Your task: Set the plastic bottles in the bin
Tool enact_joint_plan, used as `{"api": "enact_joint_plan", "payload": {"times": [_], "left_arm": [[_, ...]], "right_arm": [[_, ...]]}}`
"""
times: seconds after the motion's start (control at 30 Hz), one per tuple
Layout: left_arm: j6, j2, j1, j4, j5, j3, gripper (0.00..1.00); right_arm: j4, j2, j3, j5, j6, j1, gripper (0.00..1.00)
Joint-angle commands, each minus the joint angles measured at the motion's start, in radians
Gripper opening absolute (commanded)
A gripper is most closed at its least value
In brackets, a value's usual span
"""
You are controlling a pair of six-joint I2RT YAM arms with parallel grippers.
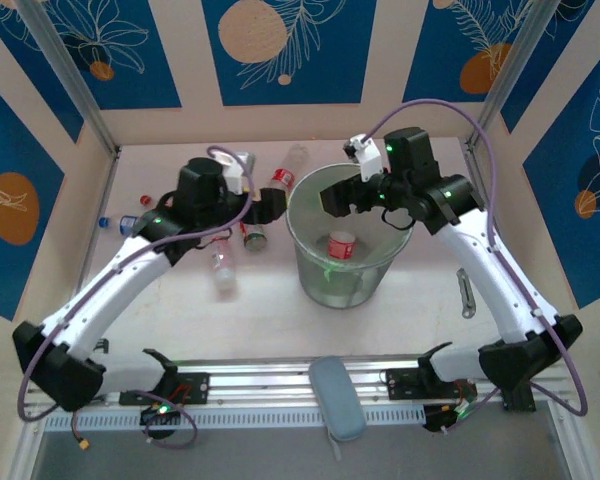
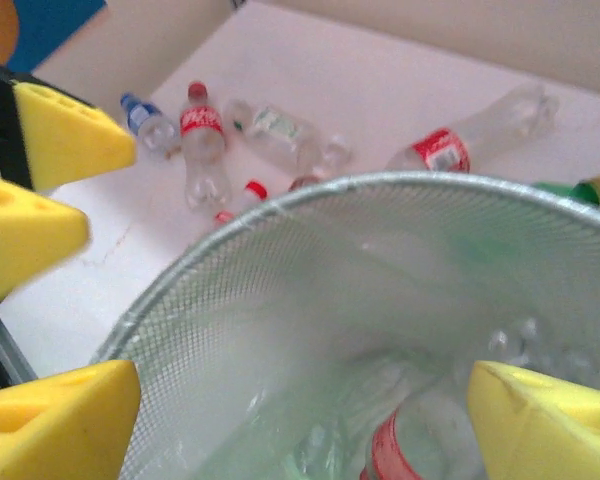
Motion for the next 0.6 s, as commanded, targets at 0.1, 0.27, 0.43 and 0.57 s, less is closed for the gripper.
{"api": "enact_joint_plan", "payload": {"times": [0.1, 0.27, 0.43, 0.57], "left_arm": [[-0.034, -0.116, 0.122, -0.132, -0.094, -0.211, 0.97], [-0.092, -0.076, 0.158, -0.039, -0.101, -0.407, 1.0], [-0.097, 0.033, 0.171, 0.025, -0.134, -0.478, 1.0], [-0.1, 0.112, 0.177, 0.094, -0.163, -0.535, 0.99]], "right_arm": [[0.053, -0.057, -0.014, 0.024, 0.053, -0.049, 0.89], [0.035, -0.063, -0.03, 0.017, 0.1, -0.092, 0.91], [-0.001, -0.075, -0.042, 0.032, 0.113, -0.107, 0.97], [-0.02, -0.093, -0.056, 0.05, 0.114, -0.119, 0.98]]}}
